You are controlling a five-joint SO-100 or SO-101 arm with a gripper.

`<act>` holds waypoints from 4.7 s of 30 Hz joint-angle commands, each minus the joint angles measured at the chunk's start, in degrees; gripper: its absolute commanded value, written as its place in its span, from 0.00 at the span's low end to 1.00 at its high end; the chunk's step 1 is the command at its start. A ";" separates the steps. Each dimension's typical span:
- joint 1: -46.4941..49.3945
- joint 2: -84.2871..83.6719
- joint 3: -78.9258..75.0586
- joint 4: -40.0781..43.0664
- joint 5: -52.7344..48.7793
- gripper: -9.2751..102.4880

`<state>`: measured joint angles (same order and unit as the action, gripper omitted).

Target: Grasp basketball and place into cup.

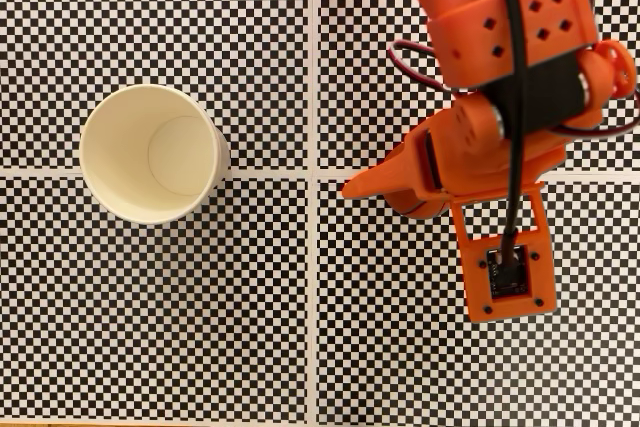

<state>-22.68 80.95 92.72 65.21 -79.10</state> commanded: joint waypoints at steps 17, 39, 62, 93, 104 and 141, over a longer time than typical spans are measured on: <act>1.23 0.09 5.54 -6.68 -0.79 0.61; 1.23 4.75 11.07 -9.67 3.34 0.34; 2.72 14.41 14.15 -10.72 2.37 0.28; 8.35 23.82 -9.05 9.40 4.48 0.30; 14.06 22.32 -14.68 13.97 5.98 0.31; 40.69 18.81 -22.06 20.65 4.48 0.29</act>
<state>16.26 99.49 72.69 85.61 -74.97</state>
